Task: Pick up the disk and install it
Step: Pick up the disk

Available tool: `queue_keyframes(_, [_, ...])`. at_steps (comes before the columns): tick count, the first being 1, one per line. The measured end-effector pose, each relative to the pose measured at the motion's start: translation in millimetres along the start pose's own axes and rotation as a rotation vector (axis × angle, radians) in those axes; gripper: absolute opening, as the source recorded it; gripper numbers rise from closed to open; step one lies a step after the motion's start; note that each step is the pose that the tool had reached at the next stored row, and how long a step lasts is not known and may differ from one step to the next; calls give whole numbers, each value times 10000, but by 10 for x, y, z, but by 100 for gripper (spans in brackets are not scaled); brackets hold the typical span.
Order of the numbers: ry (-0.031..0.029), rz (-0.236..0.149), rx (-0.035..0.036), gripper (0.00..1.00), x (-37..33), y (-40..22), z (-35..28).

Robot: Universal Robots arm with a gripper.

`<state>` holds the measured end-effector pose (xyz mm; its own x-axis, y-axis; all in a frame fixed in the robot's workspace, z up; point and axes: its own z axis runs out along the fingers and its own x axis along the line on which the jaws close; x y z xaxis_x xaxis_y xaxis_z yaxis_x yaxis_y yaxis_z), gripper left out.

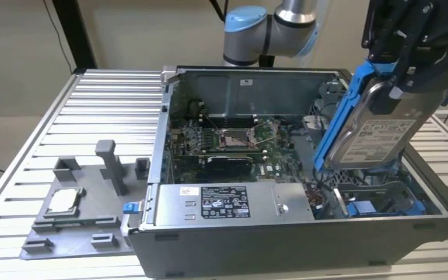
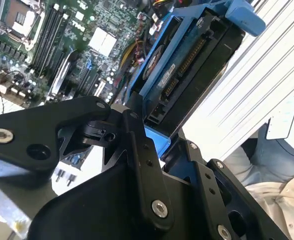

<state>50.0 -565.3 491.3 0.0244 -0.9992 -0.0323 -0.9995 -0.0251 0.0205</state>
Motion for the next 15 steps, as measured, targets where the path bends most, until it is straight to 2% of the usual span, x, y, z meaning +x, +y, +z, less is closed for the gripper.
queue_keyframes(12, [0, 1, -34, 0, 226, -404, 30])
queue_keyframes(15, [-1, 1, -39, 0, 237, -442, 46])
